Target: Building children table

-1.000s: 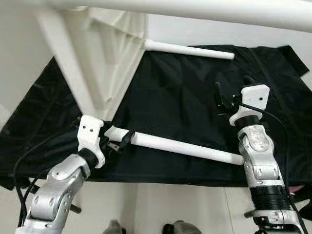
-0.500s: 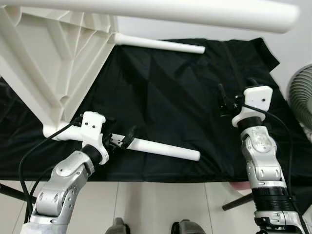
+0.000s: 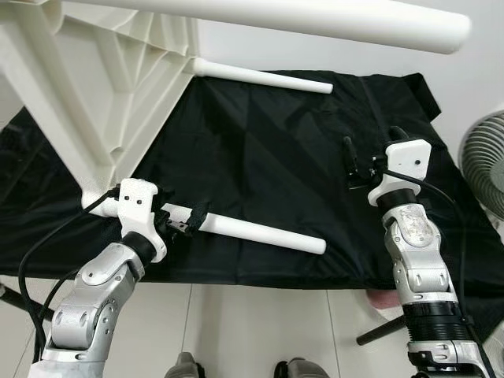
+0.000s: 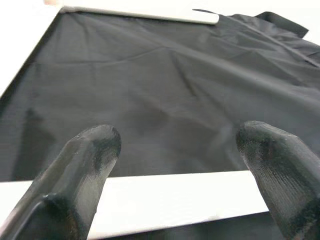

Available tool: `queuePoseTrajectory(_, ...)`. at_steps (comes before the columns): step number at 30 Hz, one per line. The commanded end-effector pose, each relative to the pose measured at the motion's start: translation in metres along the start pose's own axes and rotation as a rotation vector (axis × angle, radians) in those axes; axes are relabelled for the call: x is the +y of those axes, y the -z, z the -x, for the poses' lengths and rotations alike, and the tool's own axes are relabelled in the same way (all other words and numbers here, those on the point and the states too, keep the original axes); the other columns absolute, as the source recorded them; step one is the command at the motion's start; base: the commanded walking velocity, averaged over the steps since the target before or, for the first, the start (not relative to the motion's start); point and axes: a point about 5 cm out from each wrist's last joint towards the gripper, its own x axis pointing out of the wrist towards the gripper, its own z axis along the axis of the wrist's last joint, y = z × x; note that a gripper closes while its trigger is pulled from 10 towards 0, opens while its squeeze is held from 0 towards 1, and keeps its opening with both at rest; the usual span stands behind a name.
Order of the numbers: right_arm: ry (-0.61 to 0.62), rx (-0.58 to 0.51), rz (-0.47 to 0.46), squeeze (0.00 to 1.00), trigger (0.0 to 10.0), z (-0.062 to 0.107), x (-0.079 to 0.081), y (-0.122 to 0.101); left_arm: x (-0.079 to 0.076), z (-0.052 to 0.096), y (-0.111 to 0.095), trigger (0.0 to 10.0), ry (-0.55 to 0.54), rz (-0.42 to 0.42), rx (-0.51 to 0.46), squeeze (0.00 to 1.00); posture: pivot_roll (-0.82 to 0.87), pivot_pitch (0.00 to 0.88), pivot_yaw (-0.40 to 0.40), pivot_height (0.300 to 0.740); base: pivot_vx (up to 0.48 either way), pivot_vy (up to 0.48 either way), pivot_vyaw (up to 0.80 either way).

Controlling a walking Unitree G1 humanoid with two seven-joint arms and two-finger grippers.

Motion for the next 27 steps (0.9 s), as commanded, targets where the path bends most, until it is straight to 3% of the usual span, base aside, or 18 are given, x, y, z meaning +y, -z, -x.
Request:
queuePoseTrajectory(1,-0.028,-0.006,0.010,0.00,10.0,0.000,0.004,0.000,0.006,0.001,0.003,10.0,-0.068,-0.012,0.018,0.00,-0.01,0.138,0.026,0.740,0.000,0.000,0.00)
queuePoseTrajectory(24,-0.045,-0.007,0.002,0.00,10.0,0.004,0.010,0.002,0.023,0.003,-0.002,10.0,-0.156,-0.018,-0.009,0.00,0.00,0.137,0.035,0.740,0.000,0.000,0.00)
queuePoseTrajectory(25,-0.090,-0.042,0.080,0.00,10.0,0.005,0.015,-0.004,0.023,0.004,-0.002,10.0,-0.158,-0.038,-0.004,0.00,0.00,0.138,0.039,0.740,0.000,0.000,0.00)
queuePoseTrajectory(27,-0.110,-0.057,0.114,0.00,10.0,0.005,0.017,-0.006,0.023,0.004,-0.001,10.0,-0.158,-0.045,0.002,0.00,-0.01,0.142,0.040,0.740,0.000,0.000,0.00)
